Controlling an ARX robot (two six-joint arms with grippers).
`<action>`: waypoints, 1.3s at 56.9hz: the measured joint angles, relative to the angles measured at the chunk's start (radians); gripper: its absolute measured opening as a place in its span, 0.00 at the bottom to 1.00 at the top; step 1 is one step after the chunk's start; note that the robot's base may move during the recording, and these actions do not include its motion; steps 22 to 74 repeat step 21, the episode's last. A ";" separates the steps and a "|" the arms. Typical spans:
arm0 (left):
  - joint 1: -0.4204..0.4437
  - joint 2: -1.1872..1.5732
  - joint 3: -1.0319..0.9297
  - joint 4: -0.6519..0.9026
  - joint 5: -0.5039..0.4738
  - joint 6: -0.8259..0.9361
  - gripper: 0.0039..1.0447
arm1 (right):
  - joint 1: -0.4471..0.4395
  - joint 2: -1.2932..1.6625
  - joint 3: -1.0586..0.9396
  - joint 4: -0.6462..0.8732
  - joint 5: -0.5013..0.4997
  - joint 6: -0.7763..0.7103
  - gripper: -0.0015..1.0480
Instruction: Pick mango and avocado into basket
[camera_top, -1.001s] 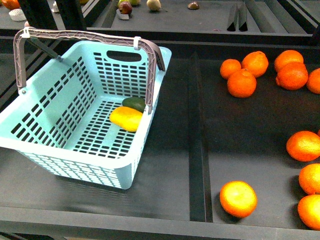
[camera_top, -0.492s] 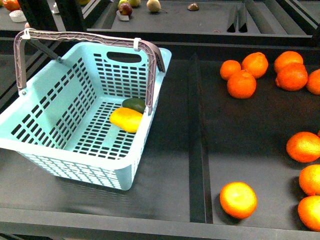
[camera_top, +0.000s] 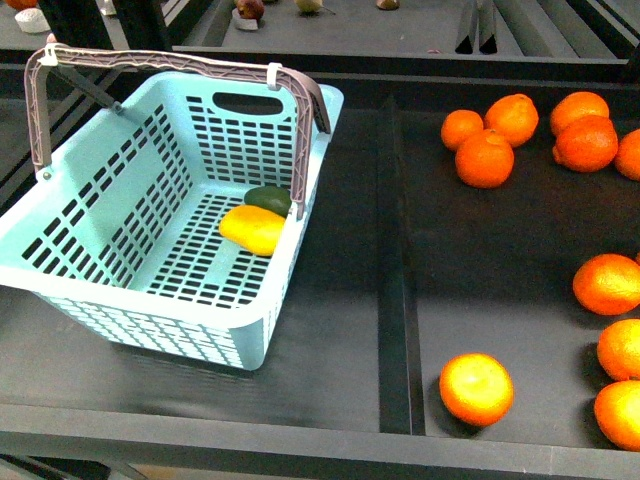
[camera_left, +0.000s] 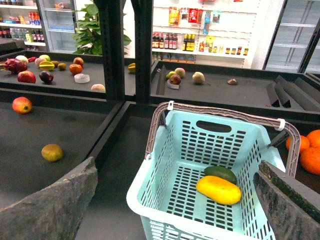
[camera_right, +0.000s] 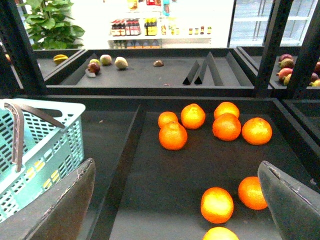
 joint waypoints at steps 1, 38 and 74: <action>0.000 0.000 0.000 0.000 0.000 0.000 0.92 | 0.000 0.000 0.000 0.000 0.000 0.000 0.92; 0.000 0.000 0.000 0.000 0.000 0.000 0.92 | 0.000 0.000 0.000 0.000 0.000 0.000 0.92; 0.000 0.000 0.000 0.000 0.000 0.000 0.92 | 0.000 0.000 0.000 0.000 0.000 0.000 0.92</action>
